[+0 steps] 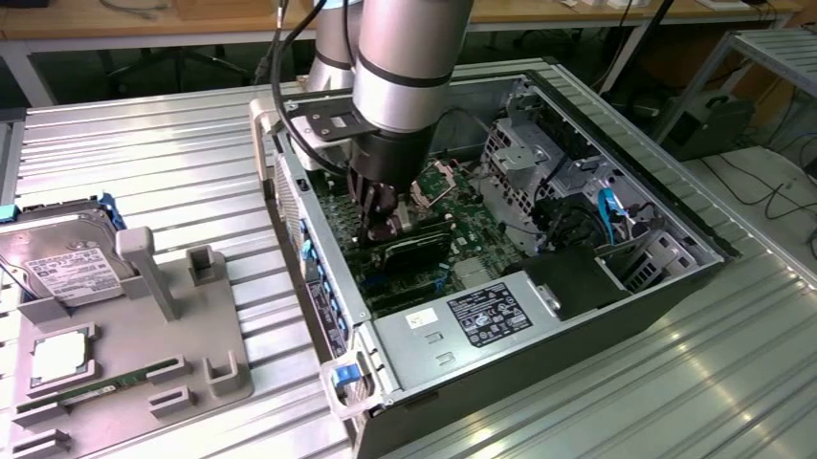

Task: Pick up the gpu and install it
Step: 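Press down on the gpu until it lock into place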

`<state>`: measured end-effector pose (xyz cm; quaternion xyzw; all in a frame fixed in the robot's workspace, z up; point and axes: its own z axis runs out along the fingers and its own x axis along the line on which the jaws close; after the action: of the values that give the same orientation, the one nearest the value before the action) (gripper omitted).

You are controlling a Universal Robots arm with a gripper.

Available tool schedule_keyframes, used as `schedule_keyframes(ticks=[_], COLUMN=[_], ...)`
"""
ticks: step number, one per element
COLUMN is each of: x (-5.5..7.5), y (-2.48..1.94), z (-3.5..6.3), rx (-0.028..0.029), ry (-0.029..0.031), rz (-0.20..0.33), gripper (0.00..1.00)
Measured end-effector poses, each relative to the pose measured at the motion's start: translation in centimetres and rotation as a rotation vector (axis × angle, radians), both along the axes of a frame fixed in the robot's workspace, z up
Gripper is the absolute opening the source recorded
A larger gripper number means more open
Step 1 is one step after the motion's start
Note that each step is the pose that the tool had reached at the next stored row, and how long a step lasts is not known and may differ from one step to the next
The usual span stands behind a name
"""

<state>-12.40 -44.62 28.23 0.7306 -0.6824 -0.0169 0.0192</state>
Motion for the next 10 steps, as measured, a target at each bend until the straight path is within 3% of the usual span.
schedule_keyframes(ticks=[10], x=[0.00], y=[-0.05], z=[-0.34], rx=[-0.0004], ry=[-0.0002], rz=[0.005], gripper=[0.11])
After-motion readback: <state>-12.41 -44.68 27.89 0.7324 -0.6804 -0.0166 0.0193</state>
